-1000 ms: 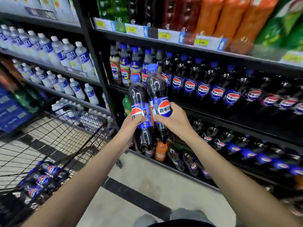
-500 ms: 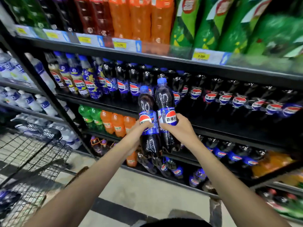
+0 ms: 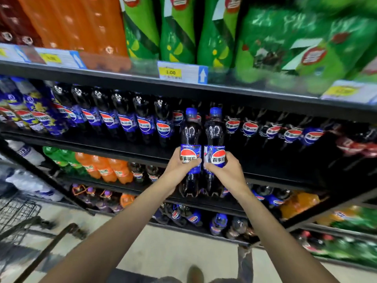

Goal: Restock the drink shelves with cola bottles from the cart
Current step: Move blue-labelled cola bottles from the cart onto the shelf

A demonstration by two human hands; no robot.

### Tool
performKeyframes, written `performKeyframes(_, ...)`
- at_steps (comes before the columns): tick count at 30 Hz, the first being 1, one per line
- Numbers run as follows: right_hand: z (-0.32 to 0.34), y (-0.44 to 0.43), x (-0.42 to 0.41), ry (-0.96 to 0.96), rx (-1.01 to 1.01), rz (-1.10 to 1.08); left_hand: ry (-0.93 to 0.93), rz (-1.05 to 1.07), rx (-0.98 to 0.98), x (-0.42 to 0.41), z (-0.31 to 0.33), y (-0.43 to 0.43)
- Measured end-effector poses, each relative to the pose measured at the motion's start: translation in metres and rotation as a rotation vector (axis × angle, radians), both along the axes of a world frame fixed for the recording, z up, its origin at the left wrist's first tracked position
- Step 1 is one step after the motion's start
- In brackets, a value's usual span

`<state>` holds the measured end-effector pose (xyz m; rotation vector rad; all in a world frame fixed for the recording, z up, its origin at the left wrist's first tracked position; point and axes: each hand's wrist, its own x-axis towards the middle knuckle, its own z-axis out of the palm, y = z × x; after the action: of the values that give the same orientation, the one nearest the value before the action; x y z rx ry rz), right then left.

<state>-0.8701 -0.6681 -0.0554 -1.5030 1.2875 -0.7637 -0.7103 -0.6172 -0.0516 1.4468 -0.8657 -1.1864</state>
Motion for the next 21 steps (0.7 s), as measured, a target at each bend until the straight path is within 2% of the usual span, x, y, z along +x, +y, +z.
performKeyframes(10, -0.010, -0.049, -0.016, -0.040, -0.084, -0.086, -0.146, -0.066, -0.076, -0.018, -0.002, -0.066)
performKeyframes(21, -0.029, -0.064, -0.006, -0.088, -0.178, -0.144, -0.222, -0.130, -0.118, -0.010, -0.007, -0.080)
